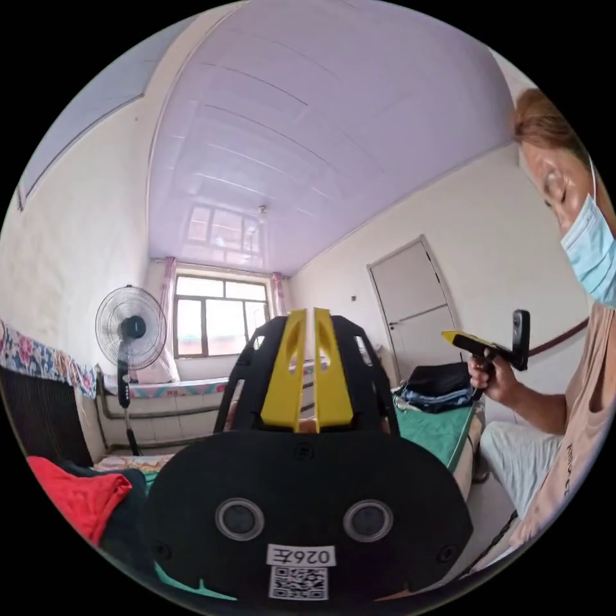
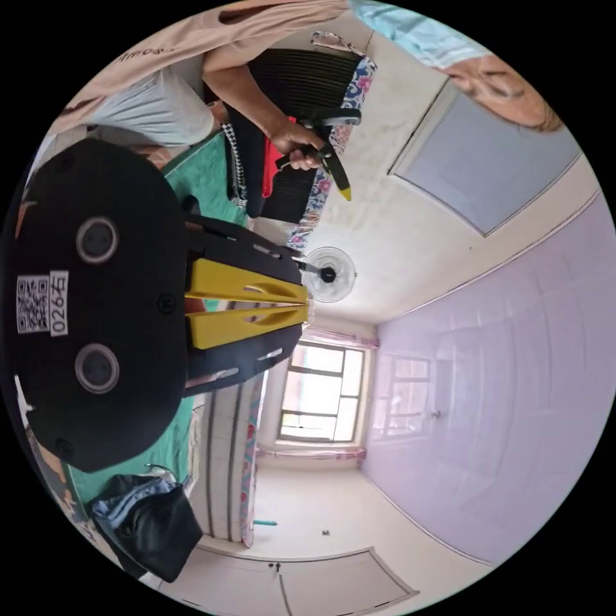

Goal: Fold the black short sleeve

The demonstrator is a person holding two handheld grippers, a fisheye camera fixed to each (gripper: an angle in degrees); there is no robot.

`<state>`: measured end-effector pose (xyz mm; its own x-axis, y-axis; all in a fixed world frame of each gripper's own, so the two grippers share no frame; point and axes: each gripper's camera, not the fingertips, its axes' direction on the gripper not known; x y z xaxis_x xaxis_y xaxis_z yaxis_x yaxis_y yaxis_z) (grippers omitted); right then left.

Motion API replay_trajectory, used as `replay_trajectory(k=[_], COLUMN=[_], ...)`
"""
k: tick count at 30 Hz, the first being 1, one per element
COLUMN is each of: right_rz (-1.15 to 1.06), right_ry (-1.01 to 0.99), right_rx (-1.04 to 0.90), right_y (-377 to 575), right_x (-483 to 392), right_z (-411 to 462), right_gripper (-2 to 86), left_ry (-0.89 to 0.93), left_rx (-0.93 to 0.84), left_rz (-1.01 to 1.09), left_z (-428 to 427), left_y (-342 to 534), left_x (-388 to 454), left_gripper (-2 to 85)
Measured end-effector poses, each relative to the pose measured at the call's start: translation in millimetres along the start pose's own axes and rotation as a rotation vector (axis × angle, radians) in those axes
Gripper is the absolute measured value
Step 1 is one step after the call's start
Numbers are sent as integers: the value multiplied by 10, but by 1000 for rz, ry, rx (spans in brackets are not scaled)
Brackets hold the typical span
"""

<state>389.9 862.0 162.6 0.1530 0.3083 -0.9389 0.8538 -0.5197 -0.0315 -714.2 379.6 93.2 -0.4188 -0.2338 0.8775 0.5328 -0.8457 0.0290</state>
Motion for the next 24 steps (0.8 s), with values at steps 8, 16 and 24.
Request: replay_trajectory(k=[8,16,24], right_rz=[206,668,900], right_ry=[-164,-347,-390], right_rx=[-419,-798,-1014], right_y=[-136,853,1703], right_x=[545,1886,2687], right_z=[1037,3082,4804], right_gripper=[1,93,149], left_ry=[-235,45,228], left_rx=[-437,-940,-1218], left_rz=[-169,-555,-544], left_z=[944,2616,3973], left_y=[1065,3308,4552], left_x=[-998,-2401,-2678], left_gripper=[22,167,218])
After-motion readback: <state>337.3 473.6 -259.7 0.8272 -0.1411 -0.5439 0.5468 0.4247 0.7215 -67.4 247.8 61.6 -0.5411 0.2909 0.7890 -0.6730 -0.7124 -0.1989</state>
